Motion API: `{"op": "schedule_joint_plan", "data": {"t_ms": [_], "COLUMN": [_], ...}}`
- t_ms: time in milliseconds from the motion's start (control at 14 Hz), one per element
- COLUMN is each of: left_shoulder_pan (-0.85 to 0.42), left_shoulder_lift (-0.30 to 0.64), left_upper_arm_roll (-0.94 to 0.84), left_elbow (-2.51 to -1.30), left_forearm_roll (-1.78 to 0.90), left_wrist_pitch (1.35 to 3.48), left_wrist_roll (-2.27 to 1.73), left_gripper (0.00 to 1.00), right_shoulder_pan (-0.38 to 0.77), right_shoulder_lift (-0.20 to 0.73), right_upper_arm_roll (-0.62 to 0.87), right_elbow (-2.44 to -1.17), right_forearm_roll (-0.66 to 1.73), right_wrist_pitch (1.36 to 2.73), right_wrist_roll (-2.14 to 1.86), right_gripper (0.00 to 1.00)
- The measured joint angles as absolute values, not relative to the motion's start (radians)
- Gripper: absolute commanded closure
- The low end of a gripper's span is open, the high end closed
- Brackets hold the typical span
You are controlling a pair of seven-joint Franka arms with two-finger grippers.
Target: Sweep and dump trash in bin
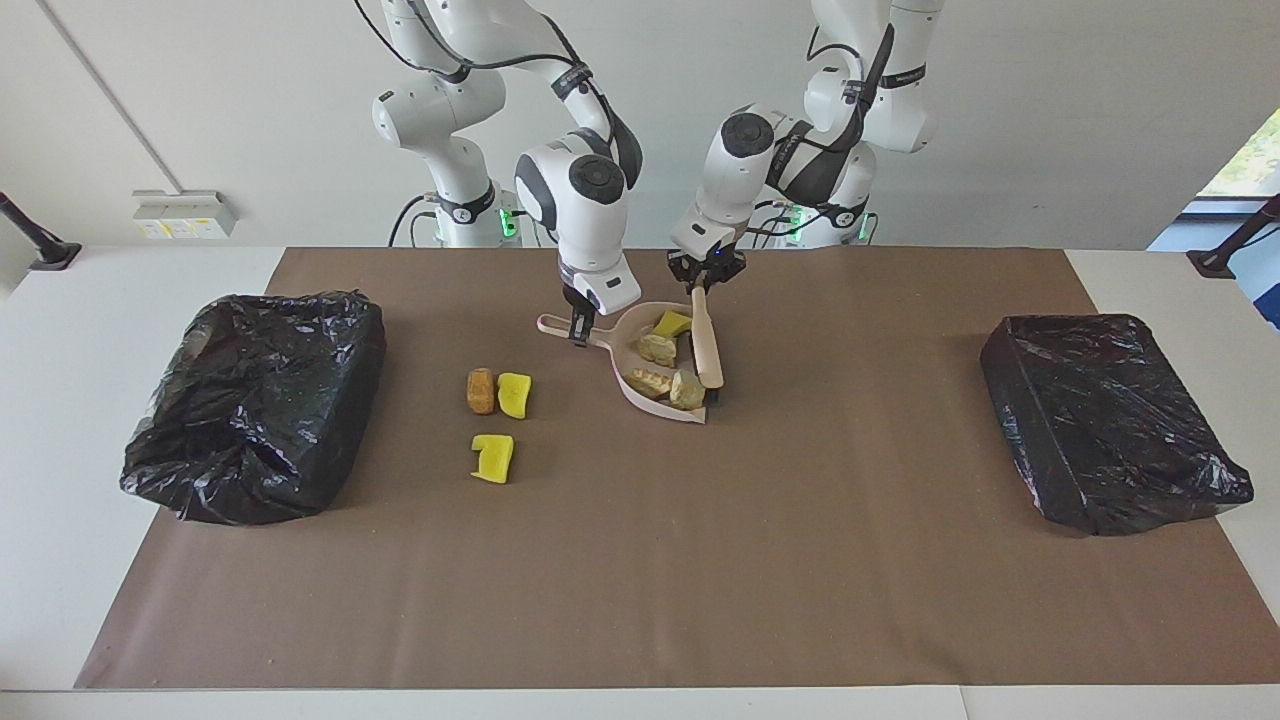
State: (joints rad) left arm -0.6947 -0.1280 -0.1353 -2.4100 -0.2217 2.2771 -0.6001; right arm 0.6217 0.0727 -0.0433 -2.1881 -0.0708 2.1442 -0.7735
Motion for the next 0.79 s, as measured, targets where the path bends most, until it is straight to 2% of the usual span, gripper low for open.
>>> {"op": "schedule_joint_plan", "data": {"t_ms": [287, 502, 788], "left_shoulder_pan": [-0.660, -0.545, -0.461], "left_shoulder_lift": [-0.142, -0.195, -0.217], "left_upper_arm_roll": [-0.102, -0.082, -0.077], "left_elbow": [-2.330, -2.276, -2.272], "left_forearm_roll": [-0.222, -0.222, -0.222], "left_wrist_pitch": [2.076, 1.946, 1.928], "left_wrist_roll": [-0.523, -0.400, -0.347], "left_gripper": [1.00, 1.00, 1.00], "right_shoulder_pan": [0.621, 0.598, 0.537], "right_shoulder_lift": [0.073, 0.078, 0.066], "right_upper_arm_roll": [-0.043, -0.046, -0.050], "right_elbow": [-2.185, -2.157, -2.121], "right_forearm_roll": [-0.071, -0.072, -0.072], "right_wrist_pitch": [2.140, 2.099, 2.042], "right_wrist_roll": [-0.773, -0.787, -0.823], "right_gripper": [1.00, 1.00, 1.00]}}
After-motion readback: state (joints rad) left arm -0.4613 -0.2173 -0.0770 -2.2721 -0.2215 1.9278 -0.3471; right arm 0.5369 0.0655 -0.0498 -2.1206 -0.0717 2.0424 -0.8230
